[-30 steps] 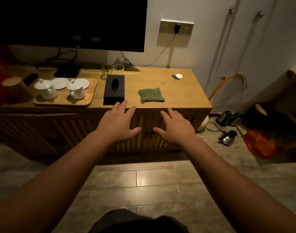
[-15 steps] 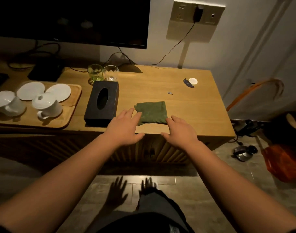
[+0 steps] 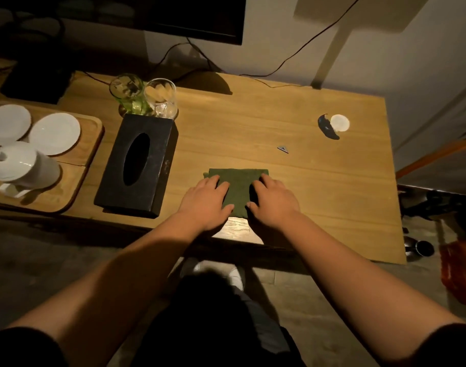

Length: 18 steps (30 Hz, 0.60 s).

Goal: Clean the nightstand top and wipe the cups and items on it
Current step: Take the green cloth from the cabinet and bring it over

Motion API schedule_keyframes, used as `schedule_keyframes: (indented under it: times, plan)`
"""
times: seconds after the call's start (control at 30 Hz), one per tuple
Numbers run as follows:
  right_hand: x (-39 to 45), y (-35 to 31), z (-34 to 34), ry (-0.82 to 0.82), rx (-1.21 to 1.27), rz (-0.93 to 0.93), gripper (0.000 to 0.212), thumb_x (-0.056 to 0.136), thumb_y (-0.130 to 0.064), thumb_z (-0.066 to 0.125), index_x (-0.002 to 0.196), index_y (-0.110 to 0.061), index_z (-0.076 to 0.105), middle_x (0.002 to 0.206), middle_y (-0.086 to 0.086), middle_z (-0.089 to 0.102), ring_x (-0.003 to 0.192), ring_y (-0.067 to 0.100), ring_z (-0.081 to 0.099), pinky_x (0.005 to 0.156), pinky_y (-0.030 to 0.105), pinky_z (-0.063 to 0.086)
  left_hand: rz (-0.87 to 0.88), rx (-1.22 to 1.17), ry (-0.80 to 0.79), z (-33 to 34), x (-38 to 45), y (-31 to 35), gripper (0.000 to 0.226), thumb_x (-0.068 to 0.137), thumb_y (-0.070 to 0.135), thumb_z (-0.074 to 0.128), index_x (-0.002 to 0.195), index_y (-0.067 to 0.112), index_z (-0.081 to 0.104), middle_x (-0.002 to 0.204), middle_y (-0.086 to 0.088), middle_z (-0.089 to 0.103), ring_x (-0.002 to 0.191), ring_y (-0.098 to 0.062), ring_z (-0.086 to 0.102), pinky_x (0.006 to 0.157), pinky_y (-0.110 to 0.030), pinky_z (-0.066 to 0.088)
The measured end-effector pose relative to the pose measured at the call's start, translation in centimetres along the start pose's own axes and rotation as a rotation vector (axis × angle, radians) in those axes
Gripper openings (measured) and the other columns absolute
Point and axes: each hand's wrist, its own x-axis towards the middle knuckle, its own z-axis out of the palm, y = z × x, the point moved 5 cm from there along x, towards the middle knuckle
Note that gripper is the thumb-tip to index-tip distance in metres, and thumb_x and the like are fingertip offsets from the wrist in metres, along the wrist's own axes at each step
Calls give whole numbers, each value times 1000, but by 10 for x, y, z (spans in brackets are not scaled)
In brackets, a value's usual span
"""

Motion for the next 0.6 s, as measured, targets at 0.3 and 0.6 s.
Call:
schedule_keyframes:
  times: [0.3,0.6]
  plan:
    - [49,20,6,-120,21,-27,77,83,-34,66,145,-20,22,150,7,30,137,32,27,105,47,37,56,-44,-45,2,53,-10,50,86,31,62,129,16,42,147,-12,35,132,-32,34,102,-48,40]
    - [48,15,6,-152,166,30,47,83,-35,65,123,-18,48,115,10,49,110,31,49,86,43,49,94,-191,-209,11,55,-8,26,88,31,57,109,17,50,105,-8,57,97,-27,55,83,-41,46]
